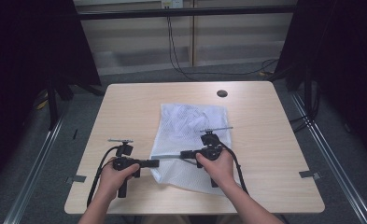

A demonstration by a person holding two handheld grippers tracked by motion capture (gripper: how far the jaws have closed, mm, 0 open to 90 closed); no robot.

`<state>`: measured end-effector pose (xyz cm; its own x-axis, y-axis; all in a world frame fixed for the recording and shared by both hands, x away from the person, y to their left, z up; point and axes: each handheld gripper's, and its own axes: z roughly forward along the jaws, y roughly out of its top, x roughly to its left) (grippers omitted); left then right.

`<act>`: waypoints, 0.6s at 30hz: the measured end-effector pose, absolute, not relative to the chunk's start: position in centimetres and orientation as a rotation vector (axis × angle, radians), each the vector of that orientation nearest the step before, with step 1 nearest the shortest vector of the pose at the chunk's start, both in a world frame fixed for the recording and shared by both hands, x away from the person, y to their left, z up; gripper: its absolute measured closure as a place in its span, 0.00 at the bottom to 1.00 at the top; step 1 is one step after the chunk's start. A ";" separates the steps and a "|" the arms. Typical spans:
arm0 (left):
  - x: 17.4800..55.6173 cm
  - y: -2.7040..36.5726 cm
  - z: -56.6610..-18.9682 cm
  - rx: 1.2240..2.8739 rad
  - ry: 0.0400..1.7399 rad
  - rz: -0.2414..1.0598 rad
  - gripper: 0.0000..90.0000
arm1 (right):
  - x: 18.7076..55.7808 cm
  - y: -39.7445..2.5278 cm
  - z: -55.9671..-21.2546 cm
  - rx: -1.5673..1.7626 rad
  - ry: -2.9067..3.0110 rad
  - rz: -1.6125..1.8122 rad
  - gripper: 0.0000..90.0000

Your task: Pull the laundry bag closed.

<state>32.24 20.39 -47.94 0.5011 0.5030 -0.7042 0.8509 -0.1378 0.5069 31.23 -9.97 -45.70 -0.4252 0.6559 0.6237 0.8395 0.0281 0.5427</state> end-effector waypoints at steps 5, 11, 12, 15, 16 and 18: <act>32.2 20.5 -47.9 1.791 1.145 -0.464 0.98 | 31.3 -10.3 -45.7 -1.567 -2.107 -1.346 0.97; 32.2 20.5 -47.9 1.784 1.151 -0.463 0.98 | 31.1 -10.6 -45.6 -1.569 -2.107 -1.346 0.97; 32.2 20.5 -47.9 1.789 1.150 -0.454 0.98 | 31.1 -10.6 -45.6 -1.570 -2.107 -1.349 0.97; 32.2 20.5 -47.8 1.781 1.152 -0.462 0.98 | 31.1 -10.9 -45.6 -1.572 -2.107 -1.348 0.97; 32.2 20.5 -47.8 1.781 1.151 -0.465 0.98 | 31.1 -11.0 -45.6 -1.574 -2.103 -1.350 0.98; 32.2 20.4 -47.9 1.784 1.149 -0.468 0.98 | 31.1 -11.1 -45.5 -1.574 -2.101 -1.352 0.97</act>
